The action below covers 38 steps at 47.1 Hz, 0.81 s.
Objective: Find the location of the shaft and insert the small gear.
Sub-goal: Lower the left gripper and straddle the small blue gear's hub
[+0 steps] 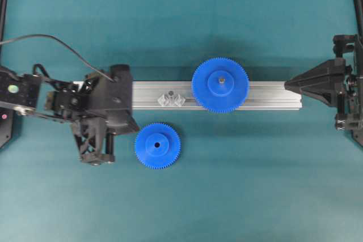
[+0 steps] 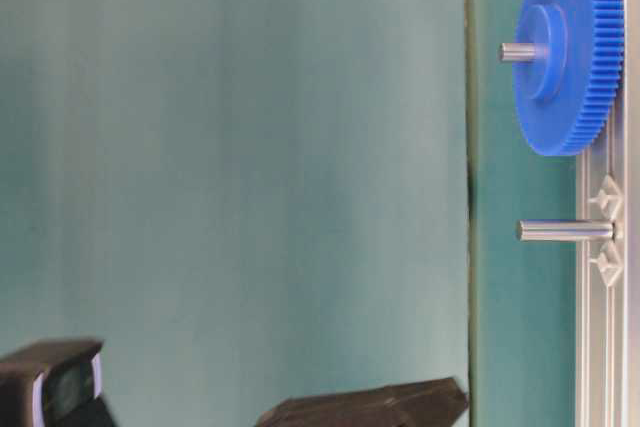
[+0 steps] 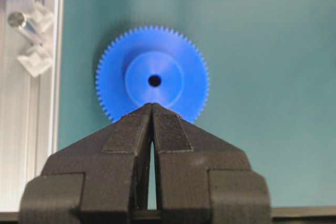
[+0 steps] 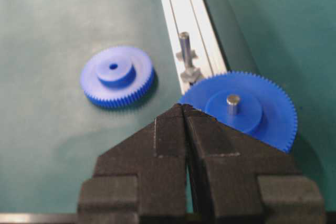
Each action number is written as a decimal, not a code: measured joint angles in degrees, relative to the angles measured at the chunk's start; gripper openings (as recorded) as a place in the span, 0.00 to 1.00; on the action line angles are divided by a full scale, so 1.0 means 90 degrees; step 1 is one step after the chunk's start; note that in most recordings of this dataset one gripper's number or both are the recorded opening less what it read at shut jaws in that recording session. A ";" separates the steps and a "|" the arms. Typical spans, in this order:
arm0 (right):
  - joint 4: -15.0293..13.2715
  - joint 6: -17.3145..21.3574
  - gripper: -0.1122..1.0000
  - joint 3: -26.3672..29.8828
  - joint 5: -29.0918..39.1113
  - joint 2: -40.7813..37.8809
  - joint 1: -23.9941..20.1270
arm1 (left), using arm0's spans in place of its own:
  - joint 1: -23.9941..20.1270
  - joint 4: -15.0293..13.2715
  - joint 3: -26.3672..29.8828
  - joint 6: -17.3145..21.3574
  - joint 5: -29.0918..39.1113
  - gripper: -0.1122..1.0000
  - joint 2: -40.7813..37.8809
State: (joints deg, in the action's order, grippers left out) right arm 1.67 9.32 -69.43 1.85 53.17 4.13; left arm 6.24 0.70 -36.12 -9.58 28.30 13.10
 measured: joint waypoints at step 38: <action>0.0000 0.0078 0.11 -0.0146 -0.0010 0.0068 0.0020 | 0.0020 0.0029 0.0938 0.0313 0.0410 0.10 -0.1387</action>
State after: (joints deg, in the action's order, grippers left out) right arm 1.67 10.02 -70.75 1.76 53.79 4.31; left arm 6.42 0.97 -27.69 -6.77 31.99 0.62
